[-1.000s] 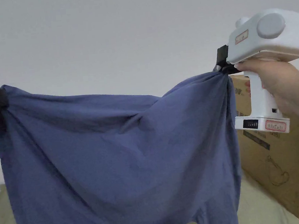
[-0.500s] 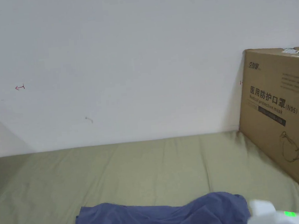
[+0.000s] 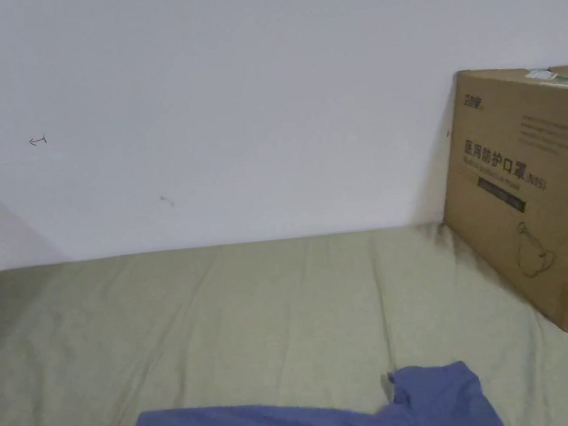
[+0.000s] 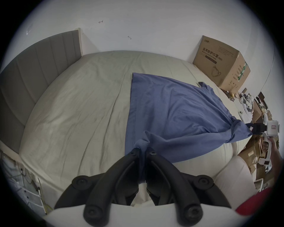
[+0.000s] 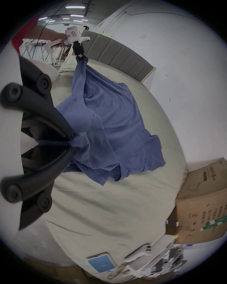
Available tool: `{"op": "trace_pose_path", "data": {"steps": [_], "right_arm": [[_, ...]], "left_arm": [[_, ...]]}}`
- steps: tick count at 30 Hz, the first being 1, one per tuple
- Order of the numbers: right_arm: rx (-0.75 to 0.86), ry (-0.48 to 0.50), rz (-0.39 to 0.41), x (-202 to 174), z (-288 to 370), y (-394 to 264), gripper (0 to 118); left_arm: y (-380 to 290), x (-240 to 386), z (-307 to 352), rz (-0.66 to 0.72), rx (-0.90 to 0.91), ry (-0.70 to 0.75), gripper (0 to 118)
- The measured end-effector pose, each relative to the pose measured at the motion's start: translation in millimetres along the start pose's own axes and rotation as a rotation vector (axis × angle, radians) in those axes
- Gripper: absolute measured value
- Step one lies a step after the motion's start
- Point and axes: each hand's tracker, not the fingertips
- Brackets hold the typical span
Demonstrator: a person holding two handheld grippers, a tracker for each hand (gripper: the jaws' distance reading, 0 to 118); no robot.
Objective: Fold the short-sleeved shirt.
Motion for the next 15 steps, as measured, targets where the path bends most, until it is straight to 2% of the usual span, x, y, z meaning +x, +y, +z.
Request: {"op": "trace_pose_path", "data": {"steps": [2, 4, 5, 6, 7, 8, 9, 10, 12, 13, 15], "right_arm": [[-0.033, -0.023, -0.011, -2.5, -6.8, -9.5, 1], [-0.054, -0.071, 0.025, -3.9, -26.2, -14.8, 1], [-0.061, -0.104, 0.038, -1.3, -34.8, -14.2, 4], [-0.068, -0.132, 0.059, -2.2, -44.0, -13.7, 14], [-0.065, -0.151, 0.065, -3.5, -49.4, -13.9, 50], [-0.054, -0.161, 0.058, -5.7, -50.3, -13.6, 87], [-0.038, -0.163, 0.048, -1.1, -51.8, -12.1, 109], [-0.009, -0.155, 0.047, -5.4, -47.3, -11.0, 115], [0.092, -0.117, 0.066, -21.1, -29.8, -6.6, 115], [0.141, -0.107, 0.073, -23.4, -20.5, -3.0, 115], [0.234, -0.079, 0.091, -43.5, -1.0, 1.4, 115]], "left_arm": [[-7.4, 0.8, -1.1, 0.011, -0.018, -0.007, 7], [-12.7, 0.8, -14.2, 0.008, -0.012, 0.002, 7], [-13.8, 0.3, -19.3, 0.011, -0.003, 0.013, 7], [-14.3, 0.0, -23.9, 0.018, 0.010, 0.028, 10], [-14.6, -1.2, -25.8, 0.041, 0.033, 0.032, 26], [-11.5, 4.5, -24.1, 0.073, 0.056, 0.032, 52], [-11.0, 5.4, -20.6, 0.111, 0.081, 0.033, 87], [-9.0, 5.9, -14.9, 0.132, 0.100, 0.016, 118], [-6.5, 8.6, -7.7, 0.130, 0.142, 0.014, 113], [-3.7, 14.1, 6.0, 0.110, 0.236, 0.008, 113], [5.6, 27.6, 22.7, 0.071, 0.266, 0.045, 114]]}}
